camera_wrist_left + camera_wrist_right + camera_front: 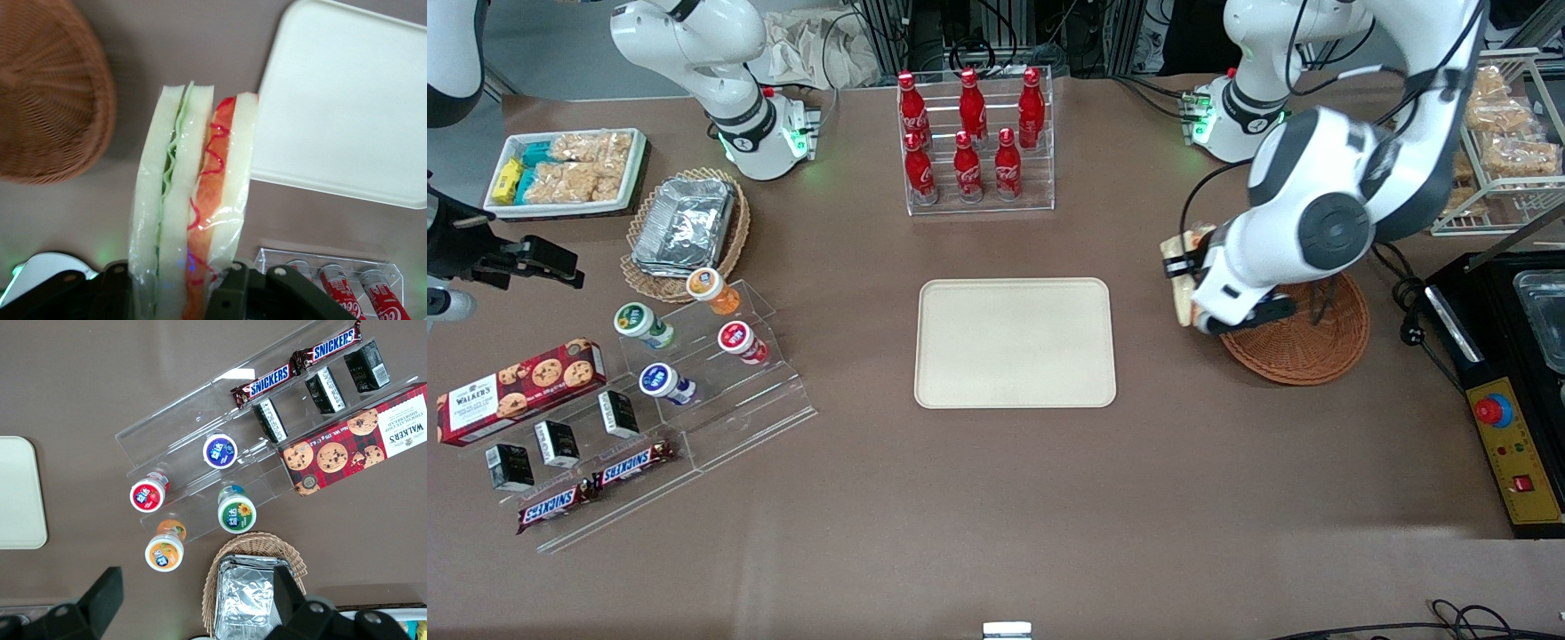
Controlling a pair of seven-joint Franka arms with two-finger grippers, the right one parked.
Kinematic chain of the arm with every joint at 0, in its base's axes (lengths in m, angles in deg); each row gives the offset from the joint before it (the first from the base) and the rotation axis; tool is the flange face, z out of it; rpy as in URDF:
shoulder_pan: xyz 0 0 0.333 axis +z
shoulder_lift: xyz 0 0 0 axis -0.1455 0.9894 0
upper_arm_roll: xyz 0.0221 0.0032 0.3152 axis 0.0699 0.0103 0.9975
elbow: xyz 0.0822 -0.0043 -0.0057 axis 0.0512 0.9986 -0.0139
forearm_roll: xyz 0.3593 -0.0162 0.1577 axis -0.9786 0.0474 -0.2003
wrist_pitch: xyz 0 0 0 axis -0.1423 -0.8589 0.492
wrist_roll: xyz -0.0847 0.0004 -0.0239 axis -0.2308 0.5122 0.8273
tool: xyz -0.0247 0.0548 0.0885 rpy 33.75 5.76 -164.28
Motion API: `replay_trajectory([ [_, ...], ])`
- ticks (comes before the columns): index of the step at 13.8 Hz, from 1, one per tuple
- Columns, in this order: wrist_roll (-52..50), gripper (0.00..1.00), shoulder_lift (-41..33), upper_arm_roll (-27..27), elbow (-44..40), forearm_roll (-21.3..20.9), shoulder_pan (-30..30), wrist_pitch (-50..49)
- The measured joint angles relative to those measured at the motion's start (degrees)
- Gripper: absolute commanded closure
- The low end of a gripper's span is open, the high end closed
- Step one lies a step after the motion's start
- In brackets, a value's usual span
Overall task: Place sandwich from basket to tray
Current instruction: 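Carry the sandwich over the white tray and lower it onto the tray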
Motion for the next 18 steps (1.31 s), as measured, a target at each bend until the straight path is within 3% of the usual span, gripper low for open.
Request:
replay_trajectory([
  [7, -6.41, 0.62, 17.55, -0.06, -4.40, -9.84, -7.98, 11.57],
  [16, -10.23, 0.62, 28.20, -0.05, -8.81, -13.69, -11.87, 15.86],
  [18, -10.47, 0.53, 29.13, -0.05, -8.89, -14.71, -12.20, 16.39],
])
